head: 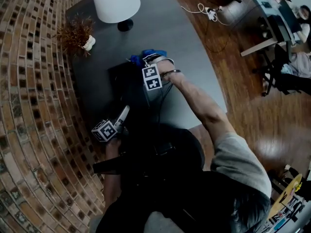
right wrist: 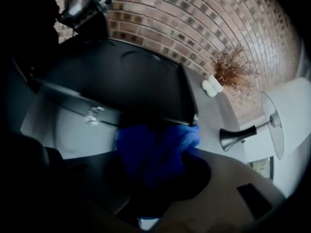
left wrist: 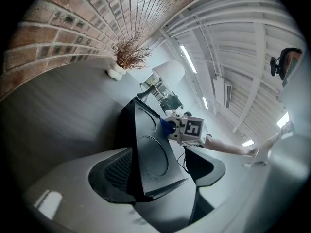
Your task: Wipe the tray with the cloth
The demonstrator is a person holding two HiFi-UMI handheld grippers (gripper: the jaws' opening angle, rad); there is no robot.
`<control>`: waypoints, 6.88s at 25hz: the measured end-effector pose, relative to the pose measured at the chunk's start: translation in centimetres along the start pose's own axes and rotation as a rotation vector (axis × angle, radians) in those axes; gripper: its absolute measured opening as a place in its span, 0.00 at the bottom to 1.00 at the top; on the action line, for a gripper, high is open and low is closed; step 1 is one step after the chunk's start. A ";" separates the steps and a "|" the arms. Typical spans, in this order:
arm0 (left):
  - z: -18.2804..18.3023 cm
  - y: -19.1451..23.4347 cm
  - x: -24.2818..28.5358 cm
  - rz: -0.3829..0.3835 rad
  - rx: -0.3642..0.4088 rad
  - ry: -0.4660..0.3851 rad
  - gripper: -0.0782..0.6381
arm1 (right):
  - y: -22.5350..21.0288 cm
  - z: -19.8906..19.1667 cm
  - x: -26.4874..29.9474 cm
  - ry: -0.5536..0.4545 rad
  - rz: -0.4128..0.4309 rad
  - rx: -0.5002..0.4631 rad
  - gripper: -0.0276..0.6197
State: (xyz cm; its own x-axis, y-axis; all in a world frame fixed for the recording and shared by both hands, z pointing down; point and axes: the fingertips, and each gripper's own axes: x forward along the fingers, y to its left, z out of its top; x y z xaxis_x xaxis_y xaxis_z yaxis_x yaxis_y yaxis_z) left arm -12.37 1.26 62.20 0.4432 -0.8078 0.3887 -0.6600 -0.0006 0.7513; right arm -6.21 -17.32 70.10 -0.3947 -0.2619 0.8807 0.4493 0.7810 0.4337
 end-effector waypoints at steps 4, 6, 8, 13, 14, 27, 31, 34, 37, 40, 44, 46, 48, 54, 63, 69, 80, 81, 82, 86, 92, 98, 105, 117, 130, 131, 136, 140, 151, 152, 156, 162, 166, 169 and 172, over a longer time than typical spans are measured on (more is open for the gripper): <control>0.2 0.2 -0.2 -0.004 0.006 -0.004 0.58 | 6.1 0.9 -2.7 -0.036 0.073 -0.206 0.23; 0.1 0.1 -0.2 -0.009 0.003 -0.008 0.58 | 6.4 -0.5 -4.1 -0.011 0.045 -0.067 0.23; 0.1 0.2 -0.2 -0.011 0.007 -0.007 0.58 | 4.9 -2.7 -6.2 0.021 -0.019 0.168 0.23; 0.4 0.4 -0.3 -0.018 0.010 -0.018 0.58 | 7.5 1.1 -8.1 -0.026 -0.031 0.146 0.23; 0.3 0.3 -0.3 -0.019 0.006 -0.020 0.58 | 8.8 2.5 -7.7 -0.037 -0.017 0.101 0.23; 0.4 0.3 -0.1 -0.038 -0.007 -0.034 0.58 | 13.1 -1.9 -8.1 0.071 0.074 0.255 0.24; 0.3 0.2 -0.2 -0.028 0.009 -0.033 0.58 | 9.5 -1.7 -5.0 0.131 0.002 0.382 0.24; -0.2 0.2 -0.2 -0.031 -0.007 -0.026 0.58 | 11.6 1.8 -4.5 0.089 0.014 0.273 0.24; -0.2 0.5 -0.1 -0.025 -0.004 -0.024 0.58 | 14.3 3.2 -5.6 0.078 0.043 0.153 0.24; 0.2 0.2 -0.1 -0.021 0.007 -0.027 0.58 | 19.3 4.2 -8.1 -0.012 0.195 0.021 0.24; -0.1 0.0 -0.2 -0.032 -0.002 -0.027 0.58 | 23.6 2.7 -12.8 -0.138 0.356 0.188 0.24; 0.0 -0.1 -0.1 -0.033 -0.006 -0.039 0.58 | 22.3 -1.8 -14.6 -0.113 0.309 0.423 0.24; 0.2 -0.1 0.0 -0.033 -0.008 -0.047 0.58 | 20.5 -7.5 -16.7 -0.068 0.220 0.653 0.24; 0.0 -0.4 -0.2 -0.045 -0.016 -0.047 0.58 | 19.8 -20.0 -23.0 0.075 -0.010 1.078 0.24; 0.3 -0.7 -0.4 -0.077 -0.006 -0.045 0.58 | 30.0 -20.9 -22.5 0.360 0.172 0.975 0.44; 1.4 -3.4 -0.8 -0.102 0.197 -0.033 0.57 | 20.8 -20.2 -27.8 0.347 -0.004 0.936 0.47; -2.4 -7.0 1.9 -0.202 0.444 0.174 0.55 | 8.3 1.8 -5.4 0.036 0.038 0.344 0.36; -2.9 -7.0 2.0 -0.204 0.460 0.194 0.55 | 8.3 2.3 -4.3 0.050 0.064 0.300 0.36; -3.3 -7.0 2.0 -0.206 0.478 0.211 0.55 | 8.5 2.8 -3.7 0.064 0.084 0.251 0.35; -3.6 -6.8 2.1 -0.199 0.518 0.238 0.52 | 8.5 3.3 -3.3 0.090 0.101 0.108 0.16; -3.3 -6.4 2.3 -0.183 0.490 0.249 0.48 | 8.7 -2.1 -4.5 0.186 0.079 0.063 0.15; -3.1 -5.7 2.5 -0.148 0.470 0.266 0.43 | 9.2 -7.6 -5.1 0.264 0.075 0.087 0.15; -3.3 -5.4 2.8 -0.111 0.484 0.283 0.43 | 9.2 -8.8 -5.1 0.265 0.073 0.155 0.15; -3.5 -5.2 2.9 -0.086 0.512 0.276 0.43 | 10.0 -8.7 -5.2 0.250 0.048 0.264 0.15; -3.2 -5.9 2.8 -0.083 0.521 0.245 0.44 | 6.9 -15.1 -12.3 0.252 -0.193 0.567 0.22; -3.1 -5.9 2.9 -0.090 0.513 0.242 0.44 | 6.0 -16.0 -15.1 0.187 -0.254 0.698 0.22; -3.1 -5.4 2.5 -0.109 0.470 0.236 0.44 | 5.9 -19.0 -28.3 -0.423 -0.478 1.371 0.19; -2.9 -5.4 2.7 -0.126 0.447 0.224 0.44 | 12.4 -21.9 -31.8 -0.481 -0.411 1.597 0.54; -2.6 -5.7 2.1 -0.125 0.452 0.222 0.44 | 29.2 -21.2 -21.5 -0.016 0.019 1.693 0.78; -2.6 -5.7 2.1 -0.125 0.453 0.221 0.44 | 29.3 -20.7 -20.2 0.024 0.026 1.634 0.78; -2.8 -6.1 2.3 -0.125 0.450 0.213 0.44 | 29.3 -18.9 -16.3 0.214 0.084 1.305 0.70; -2.9 -6.0 2.4 -0.127 0.452 0.207 0.44 | 14.0 -9.0 -19.3 -0.048 0.020 1.070 0.32; -2.7 -5.8 2.3 -0.115 0.448 0.190 0.44 | 1.2 -2.8 -15.8 -0.066 -0.187 0.803 0.32; -2.9 -6.1 2.3 -0.118 0.446 0.184 0.44 | 2.9 -1.9 -8.5 0.172 -0.042 0.492 0.32; -3.0 -6.2 2.3 -0.120 0.439 0.175 0.43 | 8.2 -1.6 -4.5 0.332 0.146 0.054 0.32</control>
State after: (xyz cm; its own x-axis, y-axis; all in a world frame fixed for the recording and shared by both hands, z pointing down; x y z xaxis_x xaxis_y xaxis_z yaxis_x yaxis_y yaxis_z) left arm -5.45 1.17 60.03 0.6026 -0.6755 0.4250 -0.7747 -0.3671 0.5149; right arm 0.56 -10.67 69.96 -0.0435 -0.3082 0.9503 0.4350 0.8505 0.2958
